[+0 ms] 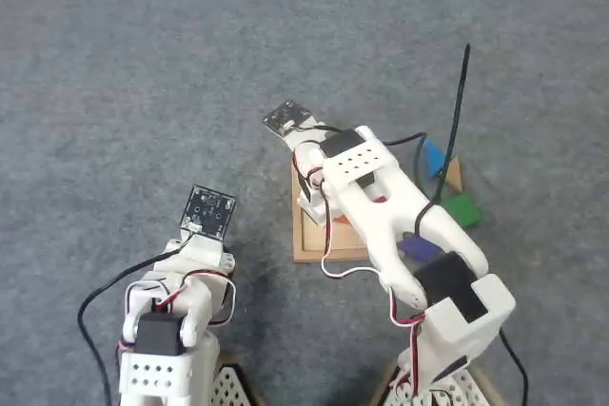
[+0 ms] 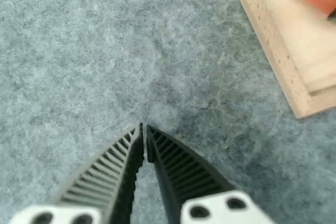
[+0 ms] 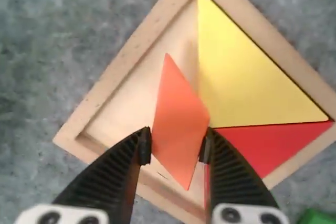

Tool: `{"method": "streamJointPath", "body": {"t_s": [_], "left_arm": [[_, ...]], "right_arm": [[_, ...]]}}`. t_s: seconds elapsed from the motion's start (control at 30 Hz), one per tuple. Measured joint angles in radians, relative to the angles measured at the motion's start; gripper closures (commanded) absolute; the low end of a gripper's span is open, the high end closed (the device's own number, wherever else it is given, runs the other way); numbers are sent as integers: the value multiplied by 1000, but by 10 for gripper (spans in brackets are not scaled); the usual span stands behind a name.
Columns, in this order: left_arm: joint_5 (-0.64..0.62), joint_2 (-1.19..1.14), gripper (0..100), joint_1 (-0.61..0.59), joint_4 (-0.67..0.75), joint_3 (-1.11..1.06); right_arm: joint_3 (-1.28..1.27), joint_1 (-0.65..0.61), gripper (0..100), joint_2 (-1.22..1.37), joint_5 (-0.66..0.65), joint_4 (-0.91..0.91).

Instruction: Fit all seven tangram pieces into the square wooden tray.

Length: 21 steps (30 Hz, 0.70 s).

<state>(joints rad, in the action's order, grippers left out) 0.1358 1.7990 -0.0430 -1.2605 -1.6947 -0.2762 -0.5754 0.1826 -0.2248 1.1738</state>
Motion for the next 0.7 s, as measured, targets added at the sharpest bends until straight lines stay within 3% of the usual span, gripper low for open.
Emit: {"method": "streamJointPath", "body": {"t_s": [0.7], "left_arm": [[0, 0, 987, 0, 0, 0]], "right_arm": [[150, -8, 681, 117, 40, -52]]}}
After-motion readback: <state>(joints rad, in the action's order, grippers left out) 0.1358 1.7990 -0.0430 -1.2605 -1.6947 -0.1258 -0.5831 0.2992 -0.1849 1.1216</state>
